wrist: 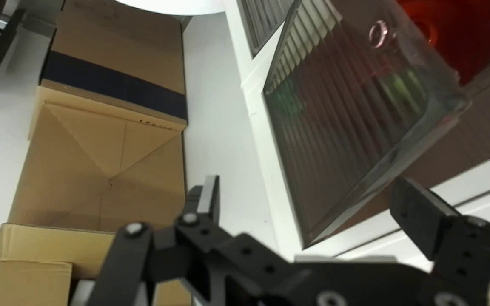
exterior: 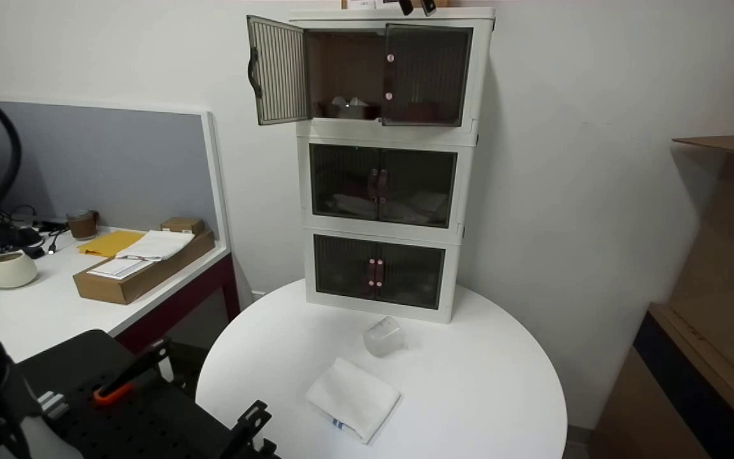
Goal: Open the left and right doors of the topmost cabinet.
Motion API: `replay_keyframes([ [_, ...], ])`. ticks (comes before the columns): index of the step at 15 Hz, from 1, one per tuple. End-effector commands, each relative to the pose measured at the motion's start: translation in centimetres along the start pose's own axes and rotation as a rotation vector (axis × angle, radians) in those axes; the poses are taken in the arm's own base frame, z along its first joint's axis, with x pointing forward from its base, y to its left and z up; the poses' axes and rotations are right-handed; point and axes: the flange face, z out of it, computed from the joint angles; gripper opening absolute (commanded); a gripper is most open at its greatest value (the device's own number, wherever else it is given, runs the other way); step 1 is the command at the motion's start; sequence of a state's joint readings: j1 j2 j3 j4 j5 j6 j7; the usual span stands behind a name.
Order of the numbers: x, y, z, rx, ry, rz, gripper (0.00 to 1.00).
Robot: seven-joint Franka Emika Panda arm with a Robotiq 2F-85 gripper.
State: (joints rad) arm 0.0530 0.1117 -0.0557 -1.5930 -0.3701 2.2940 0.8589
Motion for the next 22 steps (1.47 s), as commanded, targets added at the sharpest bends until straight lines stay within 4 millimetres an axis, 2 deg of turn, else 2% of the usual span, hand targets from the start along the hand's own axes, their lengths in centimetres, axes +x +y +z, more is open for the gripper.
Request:
replay_keyframes([
  [1, 0.9, 3.8, -1.6, -0.067, 0.032, 0.054, 1.0],
  [3, 1.6, 5.7, -1.8, -0.066, 0.033, 0.076, 1.0],
  [4, 1.9, 6.0, -2.2, -0.04, 0.031, 0.079, 1.0],
  [6, 1.7, 5.0, -2.8, 0.074, -0.004, 0.041, 1.0],
  [11, -1.6, -1.2, -1.4, 0.263, -0.183, -0.076, 1.0],
  [13, -2.9, -3.0, -0.1, 0.28, -0.232, -0.108, 1.0],
  [15, -3.7, -3.9, 1.4, 0.264, -0.255, -0.125, 1.0],
  [17, -4.0, -3.8, 2.6, 0.234, -0.258, -0.122, 1.0],
  [19, -3.6, -3.0, 3.4, 0.199, -0.24, -0.108, 1.0],
  [22, -2.3, -0.2, 3.4, 0.131, -0.173, -0.077, 1.0],
])
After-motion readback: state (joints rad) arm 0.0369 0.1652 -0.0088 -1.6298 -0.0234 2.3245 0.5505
